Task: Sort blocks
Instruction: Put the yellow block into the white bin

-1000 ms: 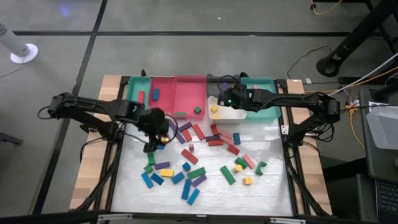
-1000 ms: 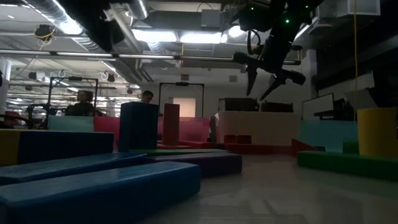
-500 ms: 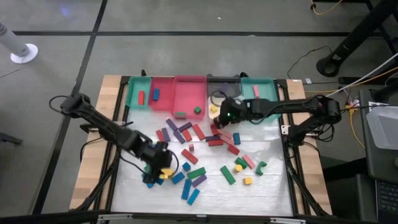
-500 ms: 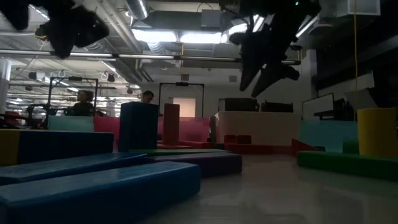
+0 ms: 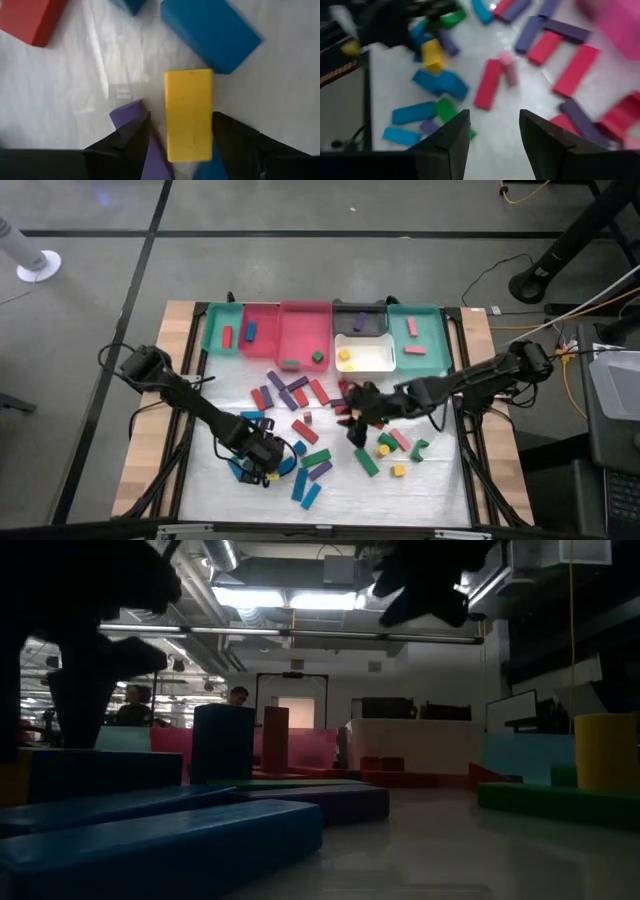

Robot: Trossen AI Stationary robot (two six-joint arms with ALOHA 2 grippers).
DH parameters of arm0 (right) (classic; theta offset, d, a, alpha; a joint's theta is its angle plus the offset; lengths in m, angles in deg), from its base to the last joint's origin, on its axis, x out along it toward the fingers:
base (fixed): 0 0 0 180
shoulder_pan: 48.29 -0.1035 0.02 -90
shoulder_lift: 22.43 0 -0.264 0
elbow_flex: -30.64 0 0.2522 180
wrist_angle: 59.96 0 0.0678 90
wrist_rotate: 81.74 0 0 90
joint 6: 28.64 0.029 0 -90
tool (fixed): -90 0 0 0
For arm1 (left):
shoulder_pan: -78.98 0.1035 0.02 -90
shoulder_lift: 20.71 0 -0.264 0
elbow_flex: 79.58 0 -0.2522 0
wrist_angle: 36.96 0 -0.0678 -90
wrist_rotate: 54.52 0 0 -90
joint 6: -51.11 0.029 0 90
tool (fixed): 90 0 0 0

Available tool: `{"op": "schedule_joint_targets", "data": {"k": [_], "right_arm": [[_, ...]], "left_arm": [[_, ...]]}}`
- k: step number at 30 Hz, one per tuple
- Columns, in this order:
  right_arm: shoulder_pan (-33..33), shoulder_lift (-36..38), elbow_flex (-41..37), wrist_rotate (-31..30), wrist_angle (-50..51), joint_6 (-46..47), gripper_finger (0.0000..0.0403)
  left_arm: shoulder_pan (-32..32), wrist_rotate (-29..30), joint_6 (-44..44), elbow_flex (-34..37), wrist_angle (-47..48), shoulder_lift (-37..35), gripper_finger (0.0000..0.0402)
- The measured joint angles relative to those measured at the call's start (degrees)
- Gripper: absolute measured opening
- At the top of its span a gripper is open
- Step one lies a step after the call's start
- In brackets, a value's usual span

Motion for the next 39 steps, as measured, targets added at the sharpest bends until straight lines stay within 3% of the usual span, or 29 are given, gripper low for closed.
{"op": "schedule_joint_targets", "data": {"k": [7, 13, 15, 23, 32, 39], "right_arm": [[-6.1, -1.0, 0.0, -0.6, -0.6, -4.6, 0.0172], [-8.7, -5.5, 0.0, -2.8, -2.5, -10.9, 0.0172], [-8.6, -7.0, 0.0, -2.7, -2.7, -11.6, 0.0172], [-8.1, -7.7, 0.1, -2.1, -0.6, 0.6, 0.0172], [-8.0, -9.1, 0.0, -1.1, 9.0, 15.8, 0.0172], [-8.1, -10.8, 0.0, 2.8, 11.1, 24.2, 0.0172]], "left_arm": [[0.0, 0.4, 0.8, 0.0, -1.0, 3.7, 0.019], [0.1, 0.1, 1.6, 0.1, -4.7, 3.9, 0.0119], [0.2, -0.5, 0.0, 0.0, -4.9, 3.9, 0.0115], [0.5, -3.8, -6.2, 0.0, -5.4, 2.1, 0.0115], [0.9, -3.9, -9.8, -0.2, -5.4, -8.5, 0.0115], [2.9, 1.4, -10.7, -0.2, -5.8, -17.4, 0.0116]]}}
